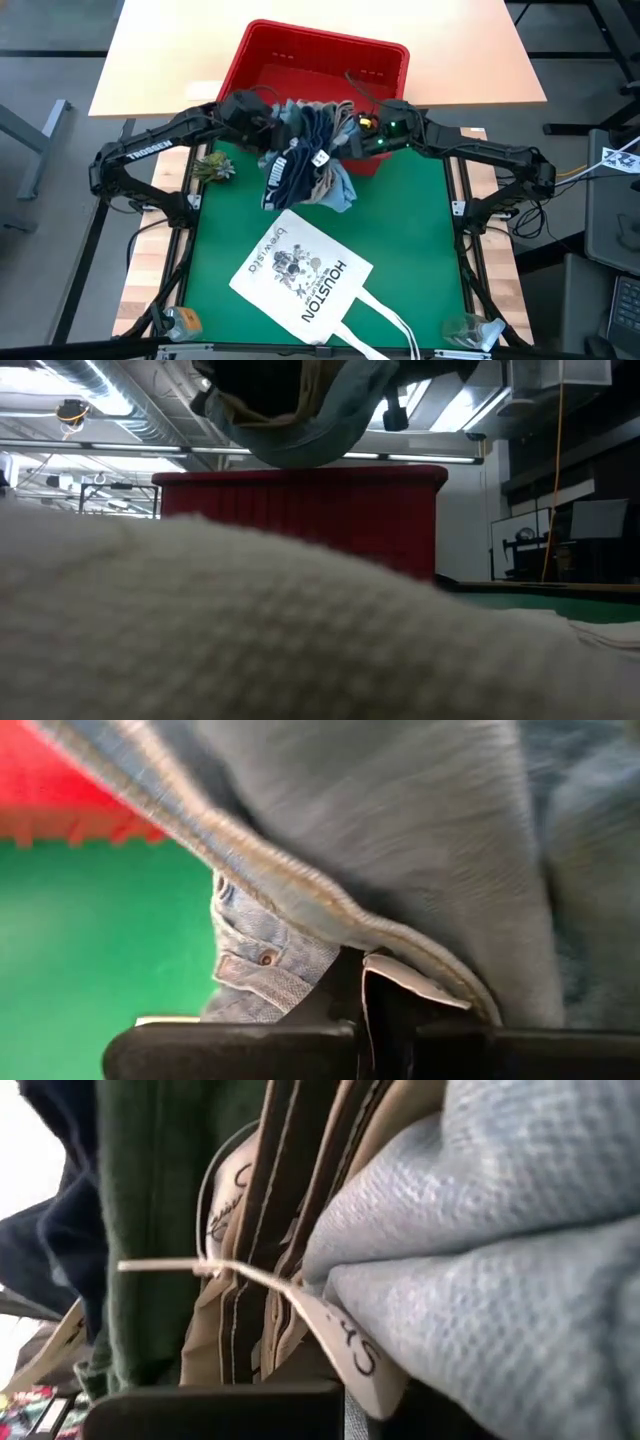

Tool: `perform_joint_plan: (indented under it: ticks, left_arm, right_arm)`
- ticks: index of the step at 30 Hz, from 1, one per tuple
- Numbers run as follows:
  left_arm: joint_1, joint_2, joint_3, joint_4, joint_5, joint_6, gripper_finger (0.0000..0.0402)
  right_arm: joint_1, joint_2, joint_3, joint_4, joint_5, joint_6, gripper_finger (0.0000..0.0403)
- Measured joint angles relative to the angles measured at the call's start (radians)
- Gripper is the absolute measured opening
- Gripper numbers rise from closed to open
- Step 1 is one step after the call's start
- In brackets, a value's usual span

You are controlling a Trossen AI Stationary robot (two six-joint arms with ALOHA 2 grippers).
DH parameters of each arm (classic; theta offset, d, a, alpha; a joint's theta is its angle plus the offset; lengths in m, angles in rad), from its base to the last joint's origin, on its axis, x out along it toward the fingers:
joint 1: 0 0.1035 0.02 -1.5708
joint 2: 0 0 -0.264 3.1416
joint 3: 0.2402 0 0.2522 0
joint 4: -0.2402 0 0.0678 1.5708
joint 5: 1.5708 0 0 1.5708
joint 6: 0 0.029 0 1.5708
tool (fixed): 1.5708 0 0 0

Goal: Fold Laundry from Bin
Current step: Put the stacked clothes into the red organizer bin

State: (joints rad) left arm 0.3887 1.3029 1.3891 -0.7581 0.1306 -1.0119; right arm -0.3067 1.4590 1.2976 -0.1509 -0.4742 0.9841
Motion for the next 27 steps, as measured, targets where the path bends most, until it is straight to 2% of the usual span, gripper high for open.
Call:
perform_joint_plan:
  ticks: [10,15,27]
  left_arm:
    - [0.096,0.041,0.002,0.100,0.035,0.001,0.0000]
    - [0.131,0.081,0.002,0.103,0.069,0.001,0.0000]
    - [0.256,0.086,0.004,0.214,0.123,-0.004,0.0000]
  right_arm:
    - [-0.067,0.022,-0.001,0.017,0.005,0.006,0.0005]
    - [-0.088,0.062,-0.002,0.045,-0.025,0.017,0.0005]
    - [-0.194,0.066,-0.002,0.148,-0.057,0.042,0.0005]
